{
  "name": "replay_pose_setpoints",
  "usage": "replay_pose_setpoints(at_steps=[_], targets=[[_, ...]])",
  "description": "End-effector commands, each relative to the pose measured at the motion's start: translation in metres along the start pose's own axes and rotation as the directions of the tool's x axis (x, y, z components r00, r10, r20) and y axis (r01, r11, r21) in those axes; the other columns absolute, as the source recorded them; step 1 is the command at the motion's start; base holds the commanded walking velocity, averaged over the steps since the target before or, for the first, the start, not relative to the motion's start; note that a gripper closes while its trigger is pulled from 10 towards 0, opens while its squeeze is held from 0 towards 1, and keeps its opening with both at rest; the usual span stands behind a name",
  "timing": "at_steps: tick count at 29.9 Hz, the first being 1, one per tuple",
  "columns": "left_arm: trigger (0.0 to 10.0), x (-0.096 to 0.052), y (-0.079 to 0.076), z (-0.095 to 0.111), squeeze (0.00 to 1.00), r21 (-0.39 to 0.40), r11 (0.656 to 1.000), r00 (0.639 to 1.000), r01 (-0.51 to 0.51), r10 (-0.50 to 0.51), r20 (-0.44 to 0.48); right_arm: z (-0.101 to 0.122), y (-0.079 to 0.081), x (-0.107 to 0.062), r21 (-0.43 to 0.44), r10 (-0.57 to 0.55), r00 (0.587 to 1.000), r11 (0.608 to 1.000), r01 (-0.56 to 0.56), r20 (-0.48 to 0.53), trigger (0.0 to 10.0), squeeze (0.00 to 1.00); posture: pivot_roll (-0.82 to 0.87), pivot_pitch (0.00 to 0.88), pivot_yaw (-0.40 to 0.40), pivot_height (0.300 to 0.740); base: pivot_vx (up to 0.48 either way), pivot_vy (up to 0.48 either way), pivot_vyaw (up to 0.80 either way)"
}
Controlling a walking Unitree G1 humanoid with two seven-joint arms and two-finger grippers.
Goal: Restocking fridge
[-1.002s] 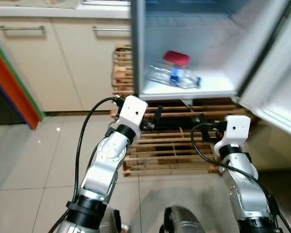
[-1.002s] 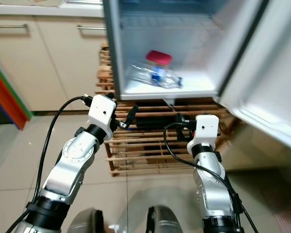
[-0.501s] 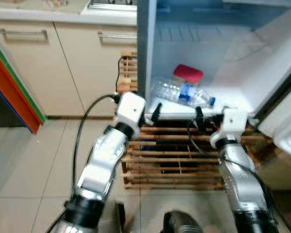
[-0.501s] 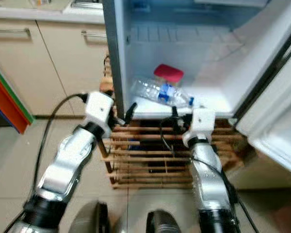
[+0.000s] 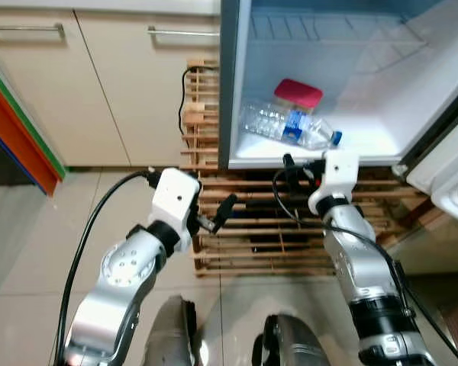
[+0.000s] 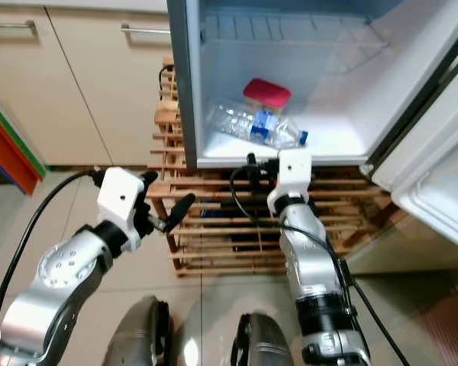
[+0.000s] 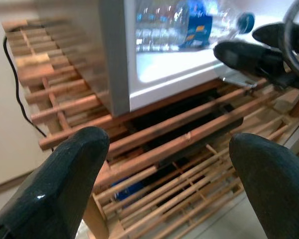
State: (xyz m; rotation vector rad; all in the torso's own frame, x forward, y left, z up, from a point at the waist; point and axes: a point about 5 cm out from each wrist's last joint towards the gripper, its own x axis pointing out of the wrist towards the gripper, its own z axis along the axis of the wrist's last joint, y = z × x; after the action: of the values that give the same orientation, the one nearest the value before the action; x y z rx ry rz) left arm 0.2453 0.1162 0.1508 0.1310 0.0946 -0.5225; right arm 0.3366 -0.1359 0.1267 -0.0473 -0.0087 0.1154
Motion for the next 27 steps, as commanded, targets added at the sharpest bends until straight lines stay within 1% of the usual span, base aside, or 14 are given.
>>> replay_pose_setpoints(at_steps=[1, 2, 7, 9, 13, 15, 18, 21, 22, 27], targets=[[10.0, -0.003, 0.000, 0.005, 0.00, 0.010, 1.000, 1.000, -0.003, 0.003, 0.013, -0.002, -0.002, 0.001, -0.002, -0.017, 1.000, 1.000, 0.017, -0.013, 10.0, 1.00, 0.19, 0.232, -0.057, 0.676, 0.000, 0.000, 0.00], [10.0, -0.004, -0.001, 0.006, 0.00, 0.006, 1.000, 1.000, -0.004, 0.004, 0.009, -0.001, -0.001, 0.004, 0.016, -0.022, 1.000, 1.000, 0.022, -0.011, 10.0, 1.00, 0.19, 0.237, -0.062, 0.676, 0.000, 0.000, 0.00], [10.0, -0.010, -0.009, 0.007, 0.00, -0.004, 1.000, 1.000, 0.013, -0.013, -0.011, 0.001, 0.003, 0.017, 0.037, -0.043, 0.999, 0.998, 0.043, -0.011, 10.0, 1.00, 0.21, 0.252, -0.066, 0.676, 0.000, 0.000, 0.00], [10.0, -0.013, -0.010, 0.006, 0.00, -0.008, 1.000, 1.000, 0.010, -0.010, -0.020, 0.006, 0.000, 0.023, 0.025, -0.067, 0.998, 0.997, 0.067, 0.004, 10.0, 1.00, 0.21, 0.256, -0.066, 0.676, 0.000, 0.000, 0.00], [10.0, -0.016, -0.010, 0.006, 0.00, -0.011, 1.000, 1.000, 0.003, -0.004, -0.027, 0.015, -0.007, 0.027, 0.001, -0.124, 0.991, 0.992, 0.124, 0.040, 10.0, 1.00, 0.22, 0.261, -0.069, 0.676, 0.000, 0.000, 0.00], [10.0, -0.018, -0.010, 0.006, 0.00, -0.017, 1.000, 0.999, 0.002, -0.002, -0.036, 0.021, -0.012, 0.030, -0.021, -0.188, 0.980, 0.982, 0.190, 0.061, 10.0, 1.00, 0.22, 0.269, -0.069, 0.676, 0.000, 0.000, 0.00], [10.0, -0.020, -0.011, 0.007, 0.00, -0.022, 1.000, 0.999, 0.004, -0.005, -0.042, 0.027, -0.013, 0.034, -0.049, -0.218, 0.972, 0.974, 0.223, 0.084, 10.0, 1.00, 0.23, 0.274, -0.067, 0.676, 0.000, 0.000, 0.00], [10.0, -0.020, -0.011, 0.007, 0.00, -0.026, 1.000, 0.999, 0.003, -0.005, -0.046, 0.027, -0.019, 0.038, -0.080, -0.254, 0.964, 0.962, 0.260, 0.076, 10.0, 1.00, 0.23, 0.283, -0.065, 0.676, 0.000, 0.000, 0.00], [10.0, -0.021, -0.011, 0.007, 0.00, -0.027, 1.000, 0.999, 0.003, -0.004, -0.049, 0.026, -0.020, 0.039, -0.082, -0.254, 0.965, 0.962, 0.259, 0.070, 10.0, 0.01, 0.22, 0.285, -0.065, 0.676, 0.000, 0.000, 0.00], [10.0, -0.022, -0.013, 0.007, 0.00, -0.028, 1.000, 0.998, 0.005, -0.007, -0.057, 0.028, -0.022, 0.043, -0.105, -0.265, 0.961, 0.956, 0.272, 0.081, 10.0, 0.00, 0.22, 0.296, -0.062, 0.676, 0.000, 0.000, 0.00]])
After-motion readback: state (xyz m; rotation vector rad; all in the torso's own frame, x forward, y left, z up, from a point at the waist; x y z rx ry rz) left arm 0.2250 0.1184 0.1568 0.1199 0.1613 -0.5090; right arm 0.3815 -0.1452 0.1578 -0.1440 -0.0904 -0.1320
